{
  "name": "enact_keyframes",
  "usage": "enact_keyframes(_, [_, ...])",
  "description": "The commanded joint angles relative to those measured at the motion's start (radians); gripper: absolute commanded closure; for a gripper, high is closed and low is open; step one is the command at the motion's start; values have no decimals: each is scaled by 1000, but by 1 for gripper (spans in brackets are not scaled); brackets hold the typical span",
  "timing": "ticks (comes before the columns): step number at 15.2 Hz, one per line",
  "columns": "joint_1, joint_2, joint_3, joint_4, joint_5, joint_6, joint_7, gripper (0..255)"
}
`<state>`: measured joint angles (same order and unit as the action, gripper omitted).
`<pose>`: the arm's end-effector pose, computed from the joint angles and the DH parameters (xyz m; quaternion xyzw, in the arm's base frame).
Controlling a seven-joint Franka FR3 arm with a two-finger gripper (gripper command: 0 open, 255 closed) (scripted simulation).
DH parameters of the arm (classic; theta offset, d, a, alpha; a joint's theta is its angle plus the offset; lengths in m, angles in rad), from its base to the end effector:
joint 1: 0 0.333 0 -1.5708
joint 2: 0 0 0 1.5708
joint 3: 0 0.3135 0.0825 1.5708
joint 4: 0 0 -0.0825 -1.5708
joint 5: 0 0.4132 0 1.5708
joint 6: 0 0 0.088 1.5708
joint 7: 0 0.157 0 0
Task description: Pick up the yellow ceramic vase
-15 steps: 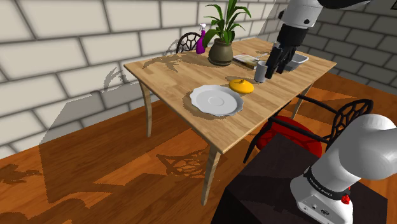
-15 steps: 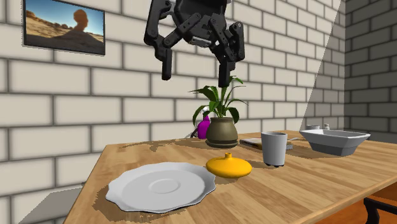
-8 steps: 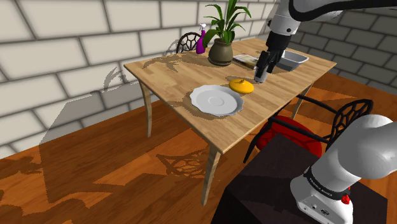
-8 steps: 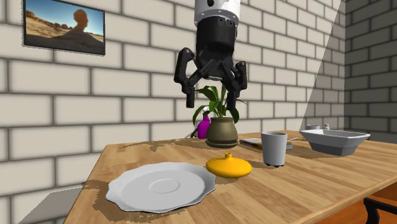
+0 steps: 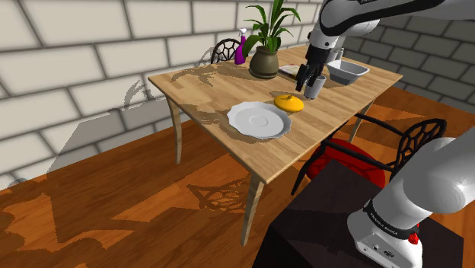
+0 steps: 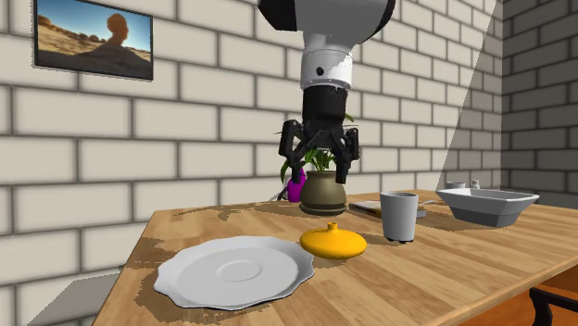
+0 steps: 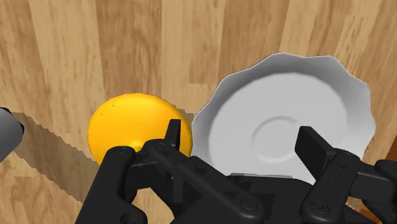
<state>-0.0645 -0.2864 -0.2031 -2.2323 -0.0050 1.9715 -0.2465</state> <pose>0.4796 -0.1333 0.4248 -0.9996 0.0058 -0.0163 0.0228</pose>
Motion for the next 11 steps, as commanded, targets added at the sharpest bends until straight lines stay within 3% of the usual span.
enact_keyframes(1, [-7, 67, -24, 41, 9, 27, -37, 0])
enact_keyframes(11, [-58, 439, -94, 332, 121, 101, -212, 0])
